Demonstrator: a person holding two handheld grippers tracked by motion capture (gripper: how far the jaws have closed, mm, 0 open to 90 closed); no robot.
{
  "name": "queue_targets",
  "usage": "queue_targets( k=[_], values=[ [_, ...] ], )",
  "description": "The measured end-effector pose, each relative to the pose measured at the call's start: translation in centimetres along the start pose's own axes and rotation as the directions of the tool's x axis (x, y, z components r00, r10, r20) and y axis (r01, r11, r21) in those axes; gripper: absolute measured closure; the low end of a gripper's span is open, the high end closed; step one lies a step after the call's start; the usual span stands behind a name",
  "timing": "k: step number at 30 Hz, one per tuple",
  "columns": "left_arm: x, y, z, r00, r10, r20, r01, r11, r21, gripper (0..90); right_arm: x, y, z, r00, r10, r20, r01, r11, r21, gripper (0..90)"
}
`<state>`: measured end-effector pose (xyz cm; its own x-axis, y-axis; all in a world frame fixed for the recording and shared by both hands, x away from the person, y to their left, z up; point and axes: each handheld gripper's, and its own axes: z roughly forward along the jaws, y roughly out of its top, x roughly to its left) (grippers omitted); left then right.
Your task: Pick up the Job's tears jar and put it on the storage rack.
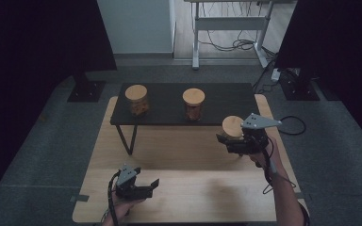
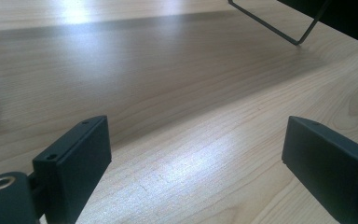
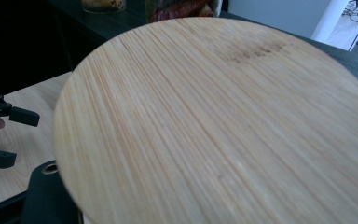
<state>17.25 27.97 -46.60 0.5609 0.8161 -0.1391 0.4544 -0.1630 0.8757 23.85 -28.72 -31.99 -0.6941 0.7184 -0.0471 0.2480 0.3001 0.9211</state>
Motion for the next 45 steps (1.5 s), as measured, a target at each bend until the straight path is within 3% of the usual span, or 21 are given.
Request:
queue_targets(
  k=[11, 45],
  values=[
    [0.0, 0.0, -0.2, 1.0000, -0.001, 0.001, 0.001, 1.0000, -0.006, 7.6, -0.3, 1.2, -0.1, 0.9999, -0.002, 0.013, 0.002, 1.000, -0.006, 24.5],
    [0.3, 0.0, 0.1, 1.0000, -0.002, -0.005, 0.002, 1.0000, 0.006, 7.6, -1.8, 4.3, 2.0, 0.9988, -0.036, 0.032, 0.036, 0.999, 0.026, 24.5]
  ],
)
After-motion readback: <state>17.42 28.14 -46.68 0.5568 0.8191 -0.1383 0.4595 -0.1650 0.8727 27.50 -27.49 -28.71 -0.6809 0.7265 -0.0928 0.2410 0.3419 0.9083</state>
